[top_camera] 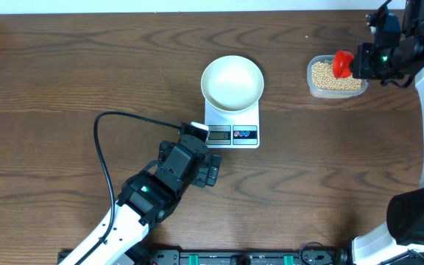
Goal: Scoop item into bowl and weigh 50g on scale
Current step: 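Lower the scoop into the soybeans with the right gripper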
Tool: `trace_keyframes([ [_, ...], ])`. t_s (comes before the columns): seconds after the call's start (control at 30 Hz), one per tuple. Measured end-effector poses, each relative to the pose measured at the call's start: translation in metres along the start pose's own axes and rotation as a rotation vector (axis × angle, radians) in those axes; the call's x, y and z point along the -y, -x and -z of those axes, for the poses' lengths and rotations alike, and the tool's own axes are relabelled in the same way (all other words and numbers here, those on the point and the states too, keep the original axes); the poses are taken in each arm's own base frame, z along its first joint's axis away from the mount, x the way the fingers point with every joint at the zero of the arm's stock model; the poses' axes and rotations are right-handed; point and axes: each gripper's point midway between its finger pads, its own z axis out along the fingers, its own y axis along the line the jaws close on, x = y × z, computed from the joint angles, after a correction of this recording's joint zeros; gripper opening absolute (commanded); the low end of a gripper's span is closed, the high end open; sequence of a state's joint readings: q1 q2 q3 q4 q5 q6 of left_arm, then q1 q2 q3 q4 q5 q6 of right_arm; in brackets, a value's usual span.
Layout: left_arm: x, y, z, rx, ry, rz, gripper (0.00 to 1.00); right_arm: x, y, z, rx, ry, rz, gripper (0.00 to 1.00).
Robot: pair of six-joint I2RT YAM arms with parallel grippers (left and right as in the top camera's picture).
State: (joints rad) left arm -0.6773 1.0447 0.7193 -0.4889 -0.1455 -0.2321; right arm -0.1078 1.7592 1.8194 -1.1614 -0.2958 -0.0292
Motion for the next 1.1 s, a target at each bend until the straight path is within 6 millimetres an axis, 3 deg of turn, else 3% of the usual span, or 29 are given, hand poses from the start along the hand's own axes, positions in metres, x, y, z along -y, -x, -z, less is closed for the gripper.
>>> trace_keyframes([
  [0.27, 0.000, 0.000, 0.000, 0.000, 0.000, 0.000, 0.94, 0.002, 0.004, -0.003, 0.012, -0.008, -0.022, 0.01],
  [0.43, 0.000, 0.000, 0.000, 0.000, 0.000, 0.000, 0.94, 0.017, 0.006, -0.012, -0.018, -0.075, -0.031, 0.01],
  [0.73, 0.000, 0.000, 0.000, 0.000, 0.000, 0.000, 0.94, 0.043, 0.002, -0.051, -0.092, -0.148, -0.001, 0.01],
  [1.1, 0.000, 0.000, 0.000, 0.000, 0.000, 0.000, 0.94, 0.051, 0.003, -0.053, -0.097, -0.180, 0.056, 0.01],
])
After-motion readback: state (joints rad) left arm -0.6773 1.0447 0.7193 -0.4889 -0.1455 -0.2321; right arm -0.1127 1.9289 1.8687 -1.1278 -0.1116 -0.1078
